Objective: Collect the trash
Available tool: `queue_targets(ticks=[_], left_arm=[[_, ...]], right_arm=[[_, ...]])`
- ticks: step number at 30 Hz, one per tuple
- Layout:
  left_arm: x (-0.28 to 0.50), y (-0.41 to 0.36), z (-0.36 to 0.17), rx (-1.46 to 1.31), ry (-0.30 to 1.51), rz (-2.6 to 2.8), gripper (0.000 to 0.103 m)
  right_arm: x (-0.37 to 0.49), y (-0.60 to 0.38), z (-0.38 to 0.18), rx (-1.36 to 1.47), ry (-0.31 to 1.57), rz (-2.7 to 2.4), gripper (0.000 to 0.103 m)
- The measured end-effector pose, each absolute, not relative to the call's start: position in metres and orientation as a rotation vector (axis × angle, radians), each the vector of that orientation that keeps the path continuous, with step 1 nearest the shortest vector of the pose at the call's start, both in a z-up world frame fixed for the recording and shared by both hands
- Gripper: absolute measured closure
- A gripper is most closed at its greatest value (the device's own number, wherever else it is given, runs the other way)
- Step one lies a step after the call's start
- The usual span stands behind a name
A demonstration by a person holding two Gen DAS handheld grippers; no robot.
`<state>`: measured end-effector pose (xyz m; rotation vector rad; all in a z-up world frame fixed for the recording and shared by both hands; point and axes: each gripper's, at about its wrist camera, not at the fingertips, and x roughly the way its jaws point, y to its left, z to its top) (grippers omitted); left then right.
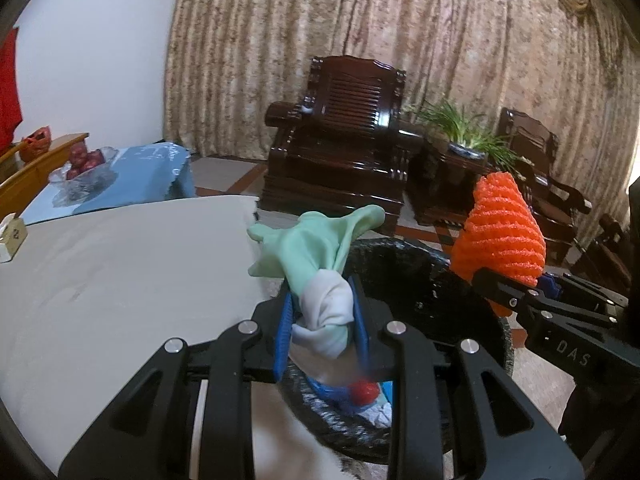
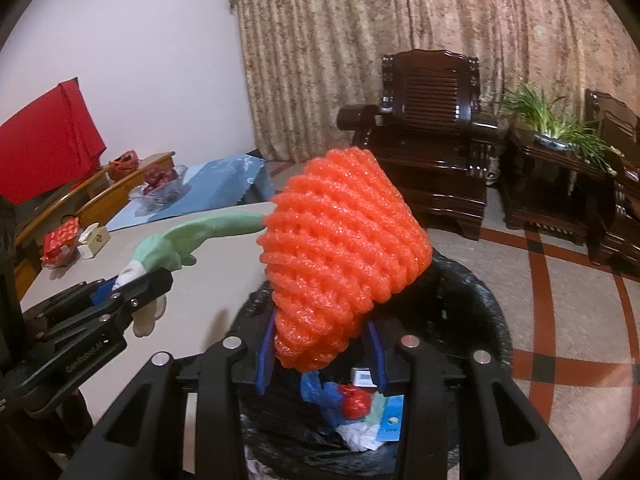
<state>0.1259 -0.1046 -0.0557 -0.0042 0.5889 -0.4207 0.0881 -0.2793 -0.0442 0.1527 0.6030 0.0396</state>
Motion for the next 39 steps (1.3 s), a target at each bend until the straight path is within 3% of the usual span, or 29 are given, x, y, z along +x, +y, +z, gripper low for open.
queue_targets(ticks=[23,26,30,32,35,39], left_arm=[[0.158,-0.152,-0.106,0.037,0.673,-0.506,0.077],[0.16,-0.153,-0.106,0.032,0.673,-0.516,0.071],[0.158,-0.151,-0.102,0.024,0.652,-0.517,0.047],[0.158,-0.15,-0.099,0.022,0.651,-0.515,0.045],[0.155,-0.143,-0.095,0.018,0.638,-0.506,0.034],[0.149,-0.13,-0.083,0.011,0.617,-0.48,0.019]], right_arm=[[0.101,-0.328,-0.093,0.178,0.706,-0.037,0.063],[0.102,-0.329,-0.096,0.167,0.716,-0.044,0.051],[0.101,-0.33,-0.098,0.158,0.72,-0.071,0.024],[0.098,-0.331,-0.097,0.159,0.712,-0.091,0.017],[0.093,-0.331,-0.093,0.165,0.696,-0.1,0.006],[0.087,-0.328,-0.084,0.17,0.68,-0.086,0.006]])
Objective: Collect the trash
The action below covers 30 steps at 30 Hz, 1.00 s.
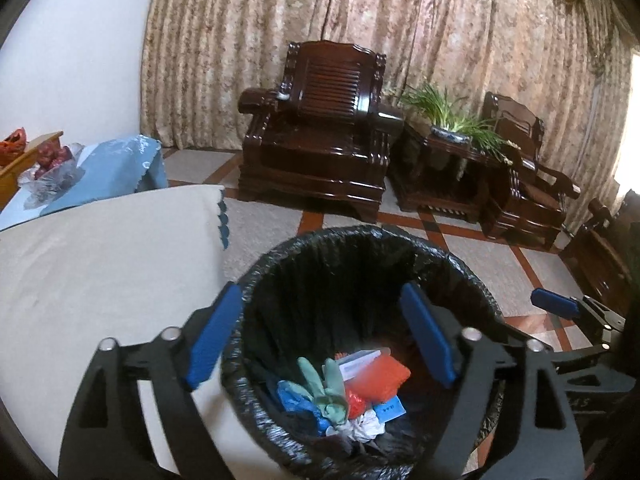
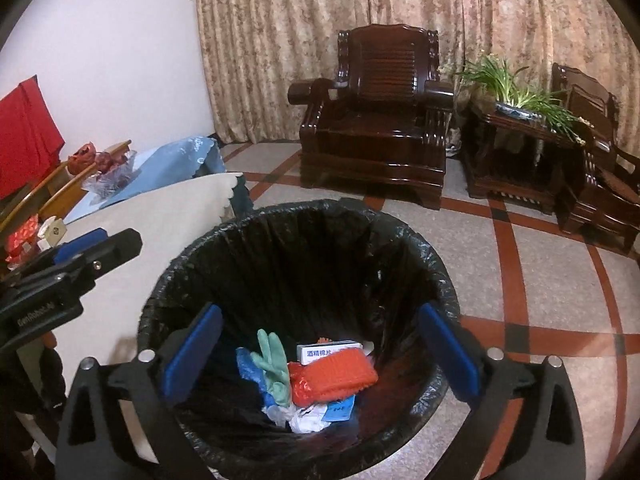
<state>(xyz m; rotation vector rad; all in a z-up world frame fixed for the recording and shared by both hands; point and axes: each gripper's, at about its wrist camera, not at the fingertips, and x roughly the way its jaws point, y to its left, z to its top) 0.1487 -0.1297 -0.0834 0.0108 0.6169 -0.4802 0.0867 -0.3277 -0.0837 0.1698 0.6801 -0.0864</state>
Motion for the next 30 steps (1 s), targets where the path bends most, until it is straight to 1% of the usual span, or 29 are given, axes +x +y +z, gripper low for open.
queue_targets(ticks=[4,9,18,30], left_arm=[[0.14,-0.117,-0.07,0.003,0.605,-0.455,0.013],[0.126,-0.102,-0.054,0.007,0.605,-0.414,0.012],[0.087,-0.068,-0.027,0.011,0.599,-0.33,0.01],[0.05,-0.045,0.004,0.043,0.584,-0.272,0.009]], right_arm=[[0.077,-0.322,-0.069,0.179,0.653,-0.058,0.006],[0.065,-0.31,-0.052,0.176,0.628,-0.026,0.006],[0.043,-0.291,-0.027,0.18,0.61,0.022,0.006],[0.021,-0.266,0.002,0.146,0.574,0.059,0.006]])
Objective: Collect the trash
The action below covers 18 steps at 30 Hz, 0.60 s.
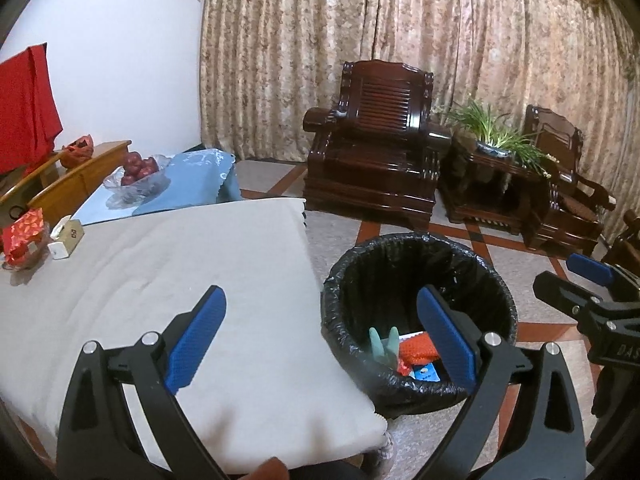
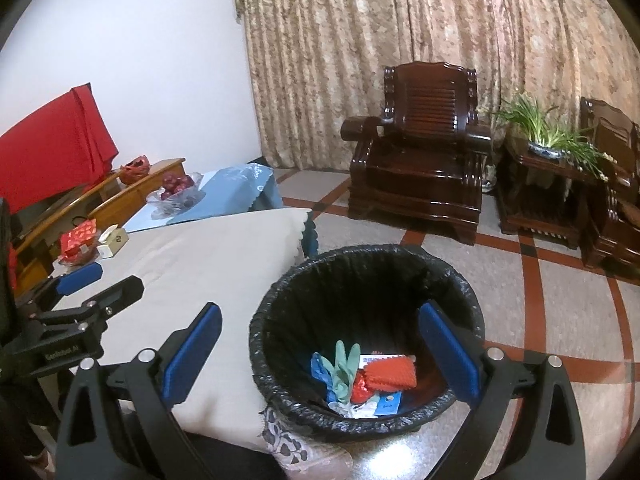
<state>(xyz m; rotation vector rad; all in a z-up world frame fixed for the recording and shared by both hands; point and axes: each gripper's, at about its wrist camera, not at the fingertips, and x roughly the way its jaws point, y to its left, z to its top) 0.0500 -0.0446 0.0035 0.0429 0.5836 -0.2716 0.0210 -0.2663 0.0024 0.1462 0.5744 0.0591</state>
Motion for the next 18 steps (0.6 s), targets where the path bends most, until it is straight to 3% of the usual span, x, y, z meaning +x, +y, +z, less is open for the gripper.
queue_targets(ticks=[18], left_arm=[[0.022,-0.031,0.038,0.042,0.511,-0.247,0.009]], right_arm=[[0.006,-0.244,0.033,0.122,0.523,0.086,0.006]])
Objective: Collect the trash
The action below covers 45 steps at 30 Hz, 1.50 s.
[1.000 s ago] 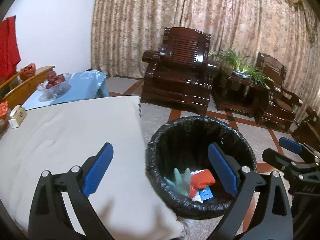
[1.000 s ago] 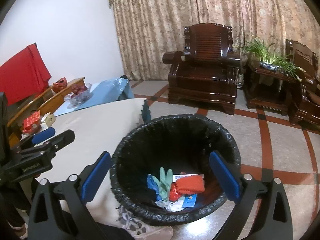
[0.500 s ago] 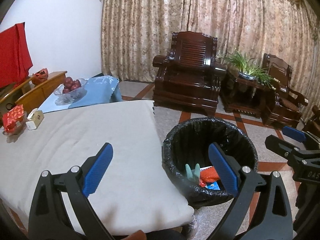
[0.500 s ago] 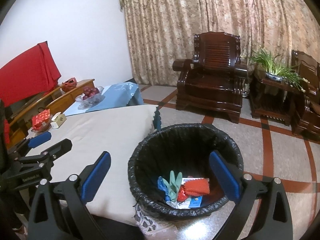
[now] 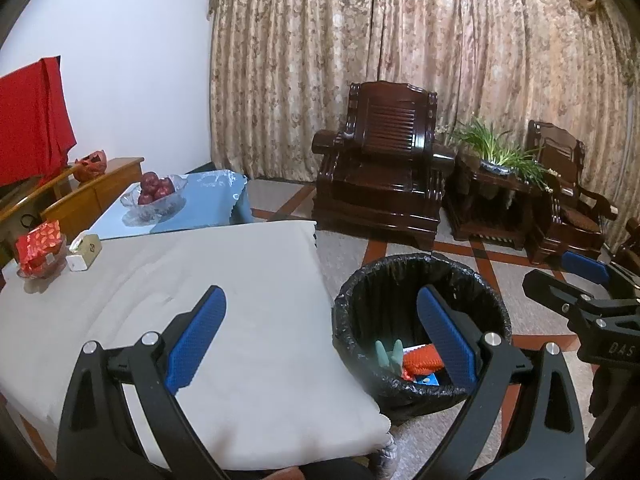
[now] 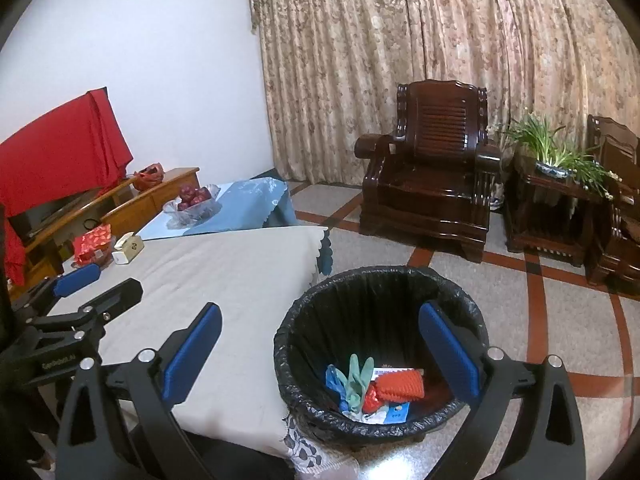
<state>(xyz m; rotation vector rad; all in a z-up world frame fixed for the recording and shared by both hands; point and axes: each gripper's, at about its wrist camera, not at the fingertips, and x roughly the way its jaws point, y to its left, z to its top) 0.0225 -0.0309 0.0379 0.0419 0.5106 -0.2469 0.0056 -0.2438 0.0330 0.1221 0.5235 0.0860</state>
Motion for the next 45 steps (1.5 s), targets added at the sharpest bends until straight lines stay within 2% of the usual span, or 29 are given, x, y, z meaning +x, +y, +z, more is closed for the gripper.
queue_targets(ticks=[45], left_arm=[[0.0138,-0.0295,0.0386,0.048,0.487,-0.246,0.008]], right_arm=[[0.0008,-0.2391,0.0353,0.119,0.524,0.083,0.006]])
